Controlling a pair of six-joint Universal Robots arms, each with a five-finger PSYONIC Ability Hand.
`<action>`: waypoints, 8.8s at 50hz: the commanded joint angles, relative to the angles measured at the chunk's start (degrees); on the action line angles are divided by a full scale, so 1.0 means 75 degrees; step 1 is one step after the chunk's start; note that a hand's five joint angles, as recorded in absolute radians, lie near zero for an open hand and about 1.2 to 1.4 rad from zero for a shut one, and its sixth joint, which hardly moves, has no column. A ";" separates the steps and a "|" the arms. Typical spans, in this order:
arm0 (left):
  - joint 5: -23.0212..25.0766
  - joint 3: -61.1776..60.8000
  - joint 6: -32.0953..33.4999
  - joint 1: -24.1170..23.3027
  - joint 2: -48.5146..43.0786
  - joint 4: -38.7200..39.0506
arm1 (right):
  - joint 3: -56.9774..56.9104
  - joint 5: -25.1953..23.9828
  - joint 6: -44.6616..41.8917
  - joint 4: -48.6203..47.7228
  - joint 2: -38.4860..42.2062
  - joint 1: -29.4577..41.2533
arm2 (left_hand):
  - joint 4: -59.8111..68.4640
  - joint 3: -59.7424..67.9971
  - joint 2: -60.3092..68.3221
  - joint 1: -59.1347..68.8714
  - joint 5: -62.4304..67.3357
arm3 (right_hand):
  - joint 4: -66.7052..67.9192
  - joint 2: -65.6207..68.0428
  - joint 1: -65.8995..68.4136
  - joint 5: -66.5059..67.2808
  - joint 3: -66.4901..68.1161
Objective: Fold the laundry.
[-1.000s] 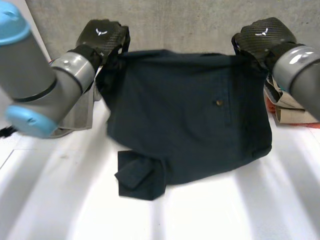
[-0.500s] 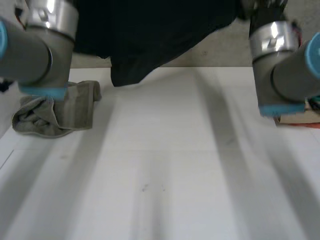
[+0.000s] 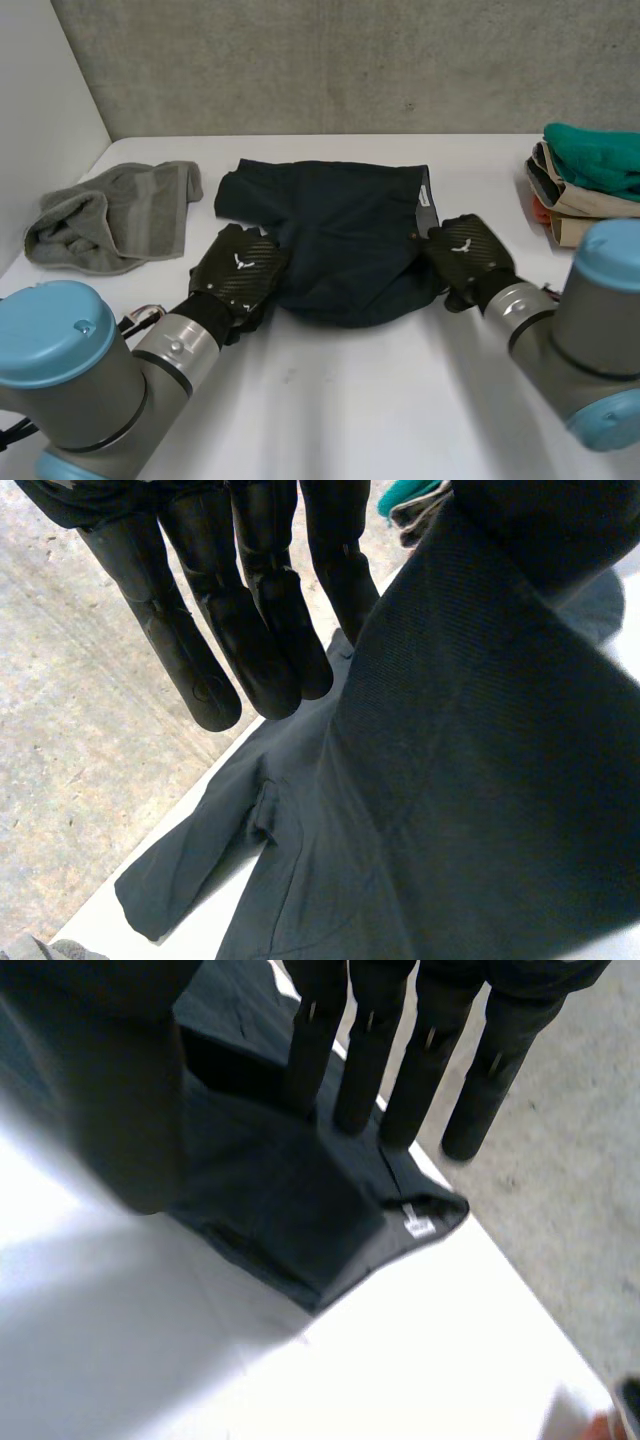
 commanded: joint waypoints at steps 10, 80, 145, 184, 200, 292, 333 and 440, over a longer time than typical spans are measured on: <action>-0.0030 0.0150 -0.0027 -0.0014 0.0419 -0.0291 | -0.2049 -0.0138 0.1727 0.3787 -0.0263 -0.0566 | 0.1495 0.1537 0.1505 0.1824 0.1930 | -0.0647 -0.0613 -0.0681 -0.0524 -0.0670; -0.0909 0.0981 0.0522 -0.0964 0.0420 -0.3774 | 0.0473 0.0436 -0.2950 0.3987 -0.1741 -0.0308 | 0.1495 0.1537 0.1505 0.1824 0.1930 | 0.6118 0.6152 0.6084 0.6241 0.6096; -0.0639 0.3830 -0.0004 -0.0061 -0.2137 -0.0057 | -0.3034 0.0552 0.0450 0.2193 0.2199 -0.1503 | -0.7838 -0.7796 -0.7828 -0.7509 -0.7403 | 0.6118 0.6152 0.6084 0.6241 0.6096; -0.0651 0.2774 -0.0402 0.0173 -0.0156 -0.0068 | -0.2682 -0.1427 -0.2989 0.0235 0.1708 0.2423 | -0.7838 -0.7796 -0.7828 -0.7509 -0.7403 | -0.3215 -0.3181 -0.3249 -0.3092 -0.3238; -0.0885 0.6090 -0.2687 -0.0763 -0.2239 -0.2621 | -0.3183 -0.1205 0.3813 0.1884 0.0286 -0.0260 | -0.7832 -0.7790 -0.7822 -0.7503 -0.7397 | -0.3215 -0.3181 -0.3249 -0.3092 -0.3238; 0.3099 0.7076 -0.2500 -0.0577 -0.1117 -0.5061 | -0.3266 0.0237 0.1984 -0.2706 0.1402 0.0244 | -0.7383 -0.7341 -0.7374 -0.7054 -0.6948 | 0.6118 0.6152 0.6084 0.6241 0.6096; 0.2982 0.6643 -0.3227 -0.0565 -0.0706 -0.4557 | -0.5530 -0.5130 0.5067 -0.4511 0.4472 -0.5980 | -0.7338 -0.7296 -0.7329 -0.7009 -0.6904 | 0.6118 0.6152 0.6084 0.6241 0.6096; 0.0147 0.5061 -0.0321 -0.1467 -0.3064 -0.1918 | 0.0753 -0.0455 0.0284 -0.0492 -0.1236 -0.1621 | -0.6434 -0.6392 -0.6424 -0.6105 -0.5999 | -0.3215 -0.3181 -0.3249 -0.3092 -0.3238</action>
